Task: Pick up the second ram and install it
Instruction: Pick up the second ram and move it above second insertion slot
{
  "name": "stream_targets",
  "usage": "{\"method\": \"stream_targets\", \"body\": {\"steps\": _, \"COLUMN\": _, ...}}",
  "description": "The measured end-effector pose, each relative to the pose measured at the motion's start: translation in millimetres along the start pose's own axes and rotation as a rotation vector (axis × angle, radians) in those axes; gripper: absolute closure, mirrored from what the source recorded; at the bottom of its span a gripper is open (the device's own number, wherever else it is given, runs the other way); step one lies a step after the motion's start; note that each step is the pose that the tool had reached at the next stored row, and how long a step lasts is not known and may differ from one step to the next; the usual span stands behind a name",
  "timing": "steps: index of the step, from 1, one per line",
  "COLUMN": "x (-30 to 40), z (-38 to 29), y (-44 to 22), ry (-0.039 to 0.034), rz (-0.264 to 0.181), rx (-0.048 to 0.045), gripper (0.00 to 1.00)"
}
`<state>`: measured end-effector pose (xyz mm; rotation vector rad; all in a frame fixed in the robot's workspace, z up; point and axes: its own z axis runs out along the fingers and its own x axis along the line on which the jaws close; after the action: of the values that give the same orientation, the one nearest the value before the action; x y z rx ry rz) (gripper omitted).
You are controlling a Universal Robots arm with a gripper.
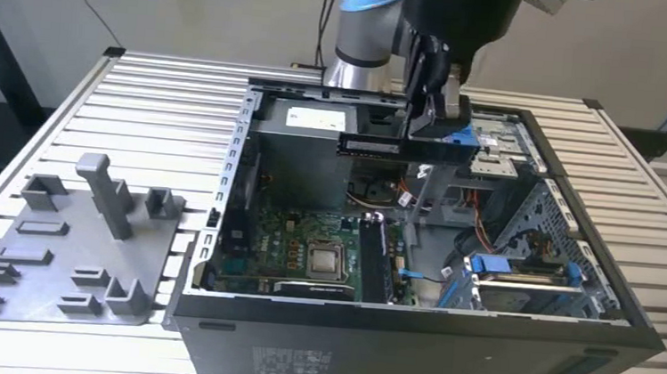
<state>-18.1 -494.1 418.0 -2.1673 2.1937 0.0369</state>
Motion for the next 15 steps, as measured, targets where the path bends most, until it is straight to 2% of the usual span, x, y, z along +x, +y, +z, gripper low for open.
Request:
{"method": "stream_targets", "body": {"steps": 12, "x": -38.6, "z": 2.4, "y": 0.5, "ry": -0.0001, "rz": 0.000, "rx": 0.0000, "gripper": 0.86}}
{"method": "stream_targets", "body": {"steps": 15, "x": -45.7, "z": 2.8, "y": 0.6, "ry": 0.0001, "rz": 0.000, "rx": 0.0000, "gripper": 0.86}}
